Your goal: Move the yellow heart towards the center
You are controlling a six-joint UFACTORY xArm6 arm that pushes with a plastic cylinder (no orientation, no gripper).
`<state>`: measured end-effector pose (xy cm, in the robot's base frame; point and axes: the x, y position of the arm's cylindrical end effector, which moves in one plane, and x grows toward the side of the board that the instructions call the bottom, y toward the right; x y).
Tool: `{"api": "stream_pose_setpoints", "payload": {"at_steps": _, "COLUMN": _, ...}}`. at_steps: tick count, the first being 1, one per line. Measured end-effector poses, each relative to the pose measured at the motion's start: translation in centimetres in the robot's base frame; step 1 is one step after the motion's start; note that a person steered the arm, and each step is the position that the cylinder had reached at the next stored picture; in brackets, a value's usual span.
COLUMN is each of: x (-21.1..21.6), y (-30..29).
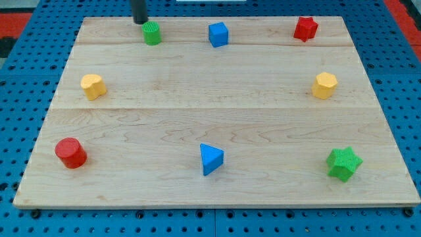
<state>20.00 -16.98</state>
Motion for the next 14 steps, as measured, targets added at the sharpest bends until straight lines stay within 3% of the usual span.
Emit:
{"api": "stream_pose_setpoints", "payload": {"at_steps": 2, "x": 0.1, "y": -1.6}}
{"api": "stream_pose_setpoints", "payload": {"at_steps": 4, "x": 7.7, "y": -8.9}}
{"api": "stream_pose_setpoints", "payload": {"at_steps": 6, "x": 12.0, "y": -9.9}}
{"api": "stream_pose_setpoints", "payload": {"at_steps": 7, "x": 17.1, "y": -11.0}}
{"api": "stream_pose_setpoints", "payload": {"at_steps": 8, "x": 19.4, "y": -11.1}}
{"api": "stream_pose_setpoints", "payload": {"at_steps": 14, "x": 20.1, "y": -5.0}}
